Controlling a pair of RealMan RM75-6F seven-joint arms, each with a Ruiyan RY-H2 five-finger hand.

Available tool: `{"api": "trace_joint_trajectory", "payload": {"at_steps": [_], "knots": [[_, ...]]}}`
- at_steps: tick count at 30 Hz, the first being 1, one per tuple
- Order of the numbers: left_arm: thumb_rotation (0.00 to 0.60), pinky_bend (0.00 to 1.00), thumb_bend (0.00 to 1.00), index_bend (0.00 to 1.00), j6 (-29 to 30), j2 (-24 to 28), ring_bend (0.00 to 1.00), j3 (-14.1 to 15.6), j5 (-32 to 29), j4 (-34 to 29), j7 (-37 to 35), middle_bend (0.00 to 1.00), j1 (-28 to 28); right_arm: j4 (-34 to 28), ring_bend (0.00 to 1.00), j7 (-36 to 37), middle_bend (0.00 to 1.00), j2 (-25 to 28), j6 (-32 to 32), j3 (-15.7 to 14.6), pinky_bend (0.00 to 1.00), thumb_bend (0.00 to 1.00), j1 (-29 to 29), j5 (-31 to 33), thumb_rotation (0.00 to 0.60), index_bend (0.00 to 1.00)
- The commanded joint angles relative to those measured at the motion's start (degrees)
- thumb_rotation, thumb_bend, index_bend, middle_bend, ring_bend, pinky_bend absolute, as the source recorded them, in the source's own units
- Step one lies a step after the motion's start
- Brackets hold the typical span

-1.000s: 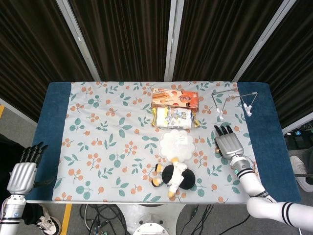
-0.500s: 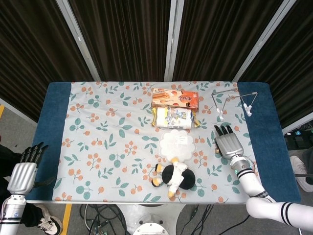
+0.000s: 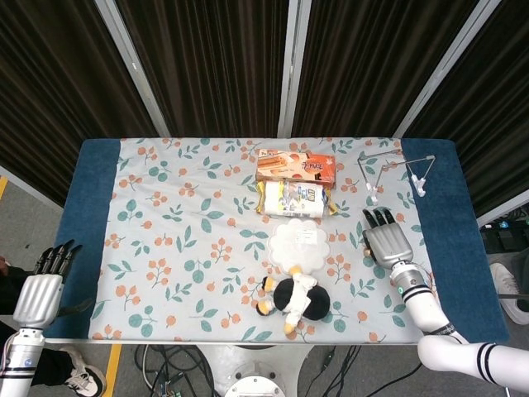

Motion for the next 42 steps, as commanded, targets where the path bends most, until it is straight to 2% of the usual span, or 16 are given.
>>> {"api": "trace_joint_trajectory", "payload": {"at_steps": [1, 7, 12, 19, 21, 24, 26, 29, 31, 34, 36, 39, 40, 42], "knots": [[0.600, 0.02, 0.02, 0.09, 0.0, 0.0, 0.00, 0.0, 0.0, 0.0, 0.0, 0.00, 0.0, -0.8, 0.00, 1.1, 0.07, 0.8, 0.6, 0.5, 0.00, 0.38, -0.3, -1.0, 0.600, 0.66], [0.600, 0.02, 0.02, 0.09, 0.0, 0.0, 0.00, 0.0, 0.1, -0.2, 0.2, 0.00, -0.1, -4.8, 0.00, 4.1, 0.08, 4.3, 2.9, 2.6, 0.00, 0.39, -1.1, -3.4, 0.600, 0.67], [0.600, 0.02, 0.02, 0.09, 0.0, 0.0, 0.00, 0.0, 0.1, -0.3, 0.4, 0.00, -0.1, -9.0, 0.00, 8.1, 0.08, 8.1, 7.8, 5.7, 0.00, 0.39, -2.5, -7.5, 0.600, 0.68], [0.600, 0.02, 0.02, 0.09, -0.5, -0.1, 0.00, 0.1, 0.0, -0.4, 0.6, 0.00, -0.2, -17.6, 0.00, 24.1, 0.09, 14.1, 6.5, 8.3, 0.00, 0.39, -4.8, -15.0, 0.600, 0.69], [0.600, 0.02, 0.02, 0.09, -0.5, -0.1, 0.00, 0.1, 0.0, -0.4, 0.6, 0.00, -0.2, -15.0, 0.00, 21.7, 0.09, 13.9, 11.4, 9.1, 0.00, 0.39, -6.0, -17.5, 0.600, 0.70], [0.600, 0.02, 0.02, 0.09, -0.6, -0.1, 0.00, 0.2, 0.0, -0.4, 0.5, 0.00, -0.2, -11.2, 0.00, 17.9, 0.10, 11.2, 16.7, 10.9, 0.00, 0.39, -7.3, -14.6, 0.600, 0.71], [0.600, 0.02, 0.02, 0.09, -0.7, -0.1, 0.00, 0.2, -0.1, -0.4, 0.5, 0.00, -0.3, -12.5, 0.00, 19.3, 0.10, 11.0, 15.2, 10.6, 0.00, 0.39, -7.5, -14.0, 0.600, 0.72], [0.600, 0.02, 0.02, 0.09, -1.2, -0.4, 0.00, 0.2, -0.2, -0.4, 0.7, 0.00, -0.5, -15.5, 0.00, 23.7, 0.10, 12.8, 11.9, 9.1, 0.00, 0.40, -7.9, -17.4, 0.600, 0.72], [0.600, 0.02, 0.02, 0.09, -1.2, -0.5, 0.00, 0.2, 0.0, -0.5, 0.9, 0.00, -0.6, -11.9, 0.00, 18.1, 0.10, 11.6, 17.5, 9.7, 0.00, 0.40, -8.7, -19.9, 0.600, 0.72], [0.600, 0.02, 0.02, 0.09, -1.1, -0.3, 0.00, 0.3, 0.0, -0.6, 1.0, 0.00, -0.5, -7.0, 0.00, 11.5, 0.11, 8.0, 23.7, 12.4, 0.00, 0.39, -9.5, -16.6, 0.600, 0.74], [0.600, 0.02, 0.02, 0.09, -1.2, -0.3, 0.00, 0.2, -0.4, -0.5, 0.9, 0.00, -0.5, -8.4, 0.00, 12.2, 0.11, 7.6, 22.8, 12.1, 0.00, 0.39, -9.8, -15.9, 0.600, 0.74], [0.600, 0.02, 0.02, 0.09, -1.6, -0.5, 0.00, 0.2, -0.6, -0.4, 0.9, 0.00, -0.6, -16.3, 0.00, 22.6, 0.11, 11.3, 14.4, 9.2, 0.00, 0.39, -10.3, -17.9, 0.600, 0.74], [0.600, 0.02, 0.02, 0.09, -1.8, -0.6, 0.00, 0.2, -0.6, -0.4, 1.0, 0.00, -0.6, -17.2, 0.00, 24.0, 0.11, 12.7, 13.2, 8.7, 0.00, 0.39, -10.4, -19.2, 0.600, 0.74], [0.600, 0.02, 0.02, 0.09, -1.9, -0.7, 0.00, 0.4, -0.2, -0.5, 1.2, 0.00, -0.7, -12.8, 0.00, 17.3, 0.10, 12.2, 18.0, 9.1, 0.00, 0.39, -10.8, -22.1, 0.600, 0.74]]}}
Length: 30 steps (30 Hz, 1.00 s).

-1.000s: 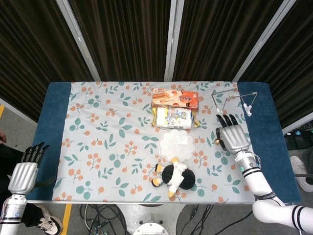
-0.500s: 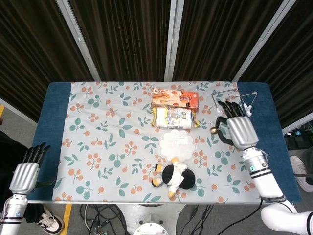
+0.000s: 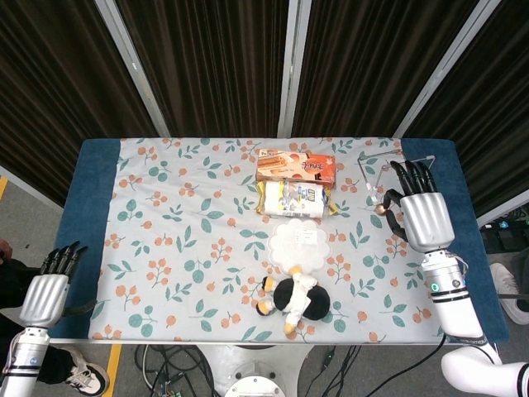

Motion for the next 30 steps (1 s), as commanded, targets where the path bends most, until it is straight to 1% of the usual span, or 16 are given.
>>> {"api": "trace_joint_trajectory", "payload": {"at_steps": [1, 5, 9, 10, 12, 14, 15, 16, 18, 20, 21, 22, 24, 26, 28, 30], "knots": [[0.600, 0.02, 0.02, 0.09, 0.0, 0.0, 0.00, 0.2, 0.3, -0.1, 0.2, 0.00, -0.1, 2.0, 0.00, 0.9, 0.11, 0.2, 2.9, -0.3, 0.00, 0.39, -2.1, -4.1, 0.600, 0.74], [0.600, 0.02, 0.02, 0.09, 0.2, 0.4, 0.00, 0.0, -0.1, -0.2, -0.1, 0.00, 0.1, 4.5, 0.00, -3.2, 0.11, -2.9, 4.8, 1.6, 0.00, 0.39, -2.8, 1.4, 0.600, 0.74], [0.600, 0.02, 0.02, 0.09, -0.5, 0.3, 0.00, 0.1, -0.3, -0.3, -0.2, 0.00, -0.1, -4.2, 0.00, 7.9, 0.10, 0.9, -4.7, -1.4, 0.00, 0.40, -2.8, -0.3, 0.600, 0.74], [0.600, 0.02, 0.02, 0.09, -0.6, 0.2, 0.00, 0.1, -0.2, -0.4, 0.0, 0.00, -0.2, -4.5, 0.00, 8.3, 0.10, 2.1, -5.1, -1.6, 0.00, 0.40, -2.8, -1.6, 0.600, 0.74], [0.600, 0.02, 0.02, 0.09, -0.5, 0.1, 0.00, 0.2, 0.1, -0.5, 0.1, 0.00, -0.3, 0.9, 0.00, 0.4, 0.10, 0.6, 1.8, -0.2, 0.00, 0.40, -3.3, -4.5, 0.600, 0.74], [0.600, 0.02, 0.02, 0.09, -0.3, 0.2, 0.00, 0.1, 0.1, -0.6, 0.1, 0.00, -0.2, 6.1, 0.00, -6.7, 0.11, -3.1, 7.9, 2.1, 0.00, 0.40, -3.7, -2.8, 0.600, 0.74], [0.600, 0.02, 0.02, 0.09, -0.2, 0.3, 0.00, 0.1, 0.0, -0.6, 0.0, 0.00, -0.2, 6.2, 0.00, -7.0, 0.11, -4.0, 8.1, 2.6, 0.00, 0.40, -3.8, -1.4, 0.600, 0.74], [0.600, 0.02, 0.02, 0.09, -0.1, 0.4, 0.00, 0.0, -0.1, -0.6, -0.1, 0.00, -0.1, 4.8, 0.00, -5.4, 0.11, -4.2, 7.0, 2.6, 0.00, 0.40, -4.0, -0.2, 0.600, 0.75], [0.600, 0.02, 0.02, 0.09, -0.2, 0.5, 0.00, 0.0, -0.4, -0.4, -0.3, 0.00, 0.0, -2.2, 0.00, 4.2, 0.10, -1.8, -1.1, 0.8, 0.00, 0.40, -4.1, 1.0, 0.600, 0.75], [0.600, 0.02, 0.02, 0.09, -0.4, 0.3, 0.00, 0.0, -0.3, -0.4, -0.4, 0.00, -0.1, -7.8, 0.00, 14.9, 0.10, 3.1, -9.8, -0.7, 0.00, 0.40, -3.5, -0.6, 0.600, 0.75], [0.600, 0.02, 0.02, 0.09, -0.4, 0.2, 0.00, 0.1, -0.2, -0.4, -0.3, 0.00, -0.2, -7.7, 0.00, 17.0, 0.09, 4.4, -10.7, -0.6, 0.00, 0.40, -3.4, -1.9, 0.600, 0.74], [0.600, 0.02, 0.02, 0.09, -0.5, 0.2, 0.00, 0.2, 0.0, -0.4, -0.2, 0.00, -0.3, -5.9, 0.00, 16.0, 0.09, 4.5, -9.2, -0.2, 0.00, 0.40, -3.5, -3.2, 0.600, 0.74], [0.600, 0.02, 0.02, 0.09, -0.3, 0.3, 0.00, 0.2, 0.2, -0.6, 0.1, 0.00, -0.3, 2.3, 0.00, 3.8, 0.09, 0.8, 0.2, 1.4, 0.00, 0.40, -4.2, -4.2, 0.600, 0.74], [0.600, 0.02, 0.02, 0.09, 0.0, 0.5, 0.00, 0.0, 0.0, -0.8, -0.1, 0.00, -0.2, 7.6, 0.00, -5.1, 0.10, -3.7, 5.6, 2.8, 0.00, 0.40, -4.6, -1.5, 0.600, 0.74], [0.600, 0.02, 0.02, 0.09, 0.0, 0.6, 0.00, -0.1, -0.2, -0.7, -0.3, 0.00, -0.1, 5.0, 0.00, -1.3, 0.10, -4.4, 3.0, 3.0, 0.00, 0.40, -5.1, 2.3, 0.600, 0.74], [0.600, 0.02, 0.02, 0.09, -0.3, 0.5, 0.00, 0.1, -0.3, -0.6, -0.3, 0.00, -0.1, 0.5, 0.00, 5.2, 0.09, -1.9, -2.6, 1.8, 0.00, 0.40, -5.5, 3.0, 0.600, 0.74]]}}
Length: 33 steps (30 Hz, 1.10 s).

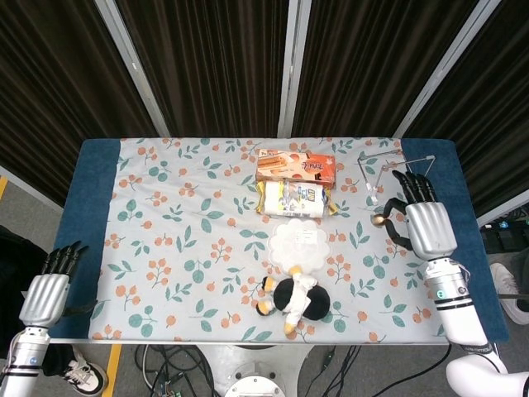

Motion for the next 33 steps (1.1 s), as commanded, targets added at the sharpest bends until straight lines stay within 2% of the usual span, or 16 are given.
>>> {"api": "trace_joint_trajectory", "payload": {"at_steps": [1, 3, 4, 5, 7, 11, 12, 14, 17, 19, 22, 25, 28, 33], "knots": [[0.600, 0.02, 0.02, 0.09, -0.3, -0.2, 0.00, 0.1, 0.0, 0.1, 0.0, 0.00, -0.1, -0.2, 0.00, -7.0, 0.09, 0.1, -2.1, -0.1, 0.00, 0.41, -1.6, 3.0, 0.600, 0.74], [0.600, 0.02, 0.02, 0.09, -0.5, -0.5, 0.00, 0.2, 0.2, 0.1, 0.3, 0.00, -0.3, 6.0, 0.00, -17.2, 0.09, -2.0, 4.1, -0.9, 0.00, 0.43, -1.6, -1.2, 0.600, 0.74], [0.600, 0.02, 0.02, 0.09, -0.5, -0.6, 0.00, 0.2, 0.4, 0.0, 0.4, 0.00, -0.3, 7.8, 0.00, -19.1, 0.09, -3.7, 5.8, -0.9, 0.00, 0.43, -1.8, -1.4, 0.600, 0.74], [0.600, 0.02, 0.02, 0.09, -0.5, -0.5, 0.00, 0.2, 0.5, 0.0, 0.5, 0.00, -0.4, 7.4, 0.00, -17.7, 0.09, -5.0, 5.0, -0.9, 0.00, 0.43, -2.1, 0.6, 0.600, 0.74], [0.600, 0.02, 0.02, 0.09, -0.4, -0.4, 0.00, 0.1, 0.3, -0.1, 0.6, 0.00, -0.4, 4.4, 0.00, -13.7, 0.09, -4.3, 0.2, -1.5, 0.00, 0.43, -2.3, 3.8, 0.600, 0.74], [0.600, 0.02, 0.02, 0.09, -0.5, -0.4, 0.00, 0.1, -0.1, -0.1, 0.4, 0.00, -0.2, -1.2, 0.00, -8.4, 0.08, 0.1, -10.1, -5.8, 0.00, 0.43, -1.4, 2.4, 0.600, 0.74], [0.600, 0.02, 0.02, 0.09, -0.7, -0.4, 0.00, 0.2, -0.1, 0.0, 0.4, 0.00, -0.3, -0.7, 0.00, -9.8, 0.08, 0.6, -9.2, -6.0, 0.00, 0.43, -1.3, 1.1, 0.600, 0.74], [0.600, 0.02, 0.02, 0.09, -0.8, -0.5, 0.00, 0.3, 0.1, 0.1, 0.3, 0.00, -0.3, 4.4, 0.00, -18.2, 0.08, -1.3, -1.3, -4.5, 0.00, 0.43, -1.9, -1.5, 0.600, 0.74], [0.600, 0.02, 0.02, 0.09, -0.7, -0.5, 0.00, 0.2, 0.0, 0.3, 0.0, 0.00, -0.3, 7.0, 0.00, -23.9, 0.09, -3.8, 3.8, -1.7, 0.00, 0.43, -2.4, 1.9, 0.600, 0.74], [0.600, 0.02, 0.02, 0.09, -0.7, -0.5, 0.00, 0.1, -0.1, 0.5, -0.3, 0.00, -0.3, 5.3, 0.00, -23.2, 0.09, -3.5, 2.2, -2.1, 0.00, 0.43, -2.4, 2.9, 0.600, 0.74], [0.600, 0.02, 0.02, 0.09, -0.8, -0.9, 0.00, 0.3, 0.0, 0.9, -0.5, 0.00, -0.3, 1.2, 0.00, -18.5, 0.08, -1.4, -3.4, -4.1, 0.00, 0.43, -2.0, 2.6, 0.600, 0.74], [0.600, 0.02, 0.02, 0.09, -0.9, -0.9, 0.00, 0.5, 0.3, 0.8, -0.4, 0.00, -0.4, 5.4, 0.00, -22.2, 0.08, -3.5, 0.3, -4.0, 0.00, 0.43, -2.3, 1.0, 0.600, 0.74], [0.600, 0.02, 0.02, 0.09, -0.6, -0.5, 0.00, 0.3, 0.1, 0.6, -0.3, 0.00, -0.3, 5.5, 0.00, -19.6, 0.08, -3.9, -2.0, -4.3, 0.00, 0.43, -2.9, 4.2, 0.600, 0.74], [0.600, 0.02, 0.02, 0.09, -0.8, -0.7, 0.00, 0.5, 0.1, 0.8, -0.5, 0.00, -0.3, 6.2, 0.00, -19.5, 0.08, -4.0, -5.1, -7.0, 0.00, 0.43, -3.0, 4.2, 0.600, 0.74]]}}
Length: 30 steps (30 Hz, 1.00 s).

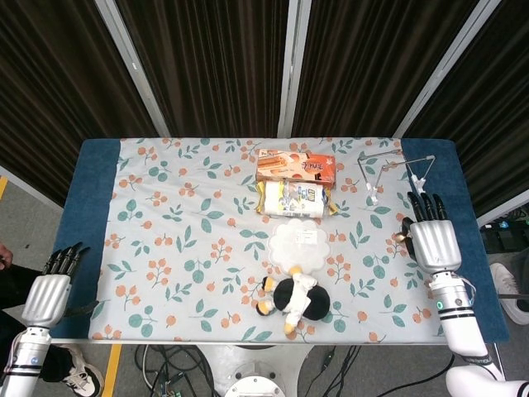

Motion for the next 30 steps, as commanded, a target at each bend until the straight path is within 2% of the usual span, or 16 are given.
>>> {"api": "trace_joint_trajectory", "payload": {"at_steps": [1, 5, 10, 17, 30], "knots": [[0.600, 0.02, 0.02, 0.09, -0.4, -0.3, 0.00, 0.2, 0.1, 0.1, 0.2, 0.00, -0.1, 0.3, 0.00, 1.1, 0.08, 0.0, -4.5, -2.5, 0.00, 0.43, -0.3, 0.8, 0.600, 0.74], [0.600, 0.02, 0.02, 0.09, -0.5, -0.5, 0.00, 0.2, 0.1, 0.3, 0.1, 0.00, -0.2, 1.1, 0.00, -0.4, 0.08, -0.7, -6.6, -4.3, 0.00, 0.43, 0.1, 0.8, 0.600, 0.74], [0.600, 0.02, 0.02, 0.09, -0.1, -0.4, 0.00, 0.2, 0.1, 0.5, -0.3, 0.00, 0.0, 4.5, 0.00, -0.2, 0.08, -3.7, -6.6, -4.8, 0.00, 0.43, -0.1, 1.1, 0.600, 0.74], [0.600, 0.02, 0.02, 0.09, 0.1, -0.5, 0.00, 0.2, 0.1, 0.9, -0.8, 0.00, 0.1, 8.4, 0.00, 0.9, 0.08, -6.8, -6.7, -4.4, 0.00, 0.43, 0.2, 0.6, 0.600, 0.74], [0.600, 0.02, 0.02, 0.09, 0.4, -0.2, 0.00, 0.1, 0.1, 0.8, -1.0, 0.00, 0.3, 11.2, 0.00, 1.0, 0.08, -9.4, -8.8, -3.9, 0.00, 0.43, 1.2, 2.1, 0.600, 0.74]]}}
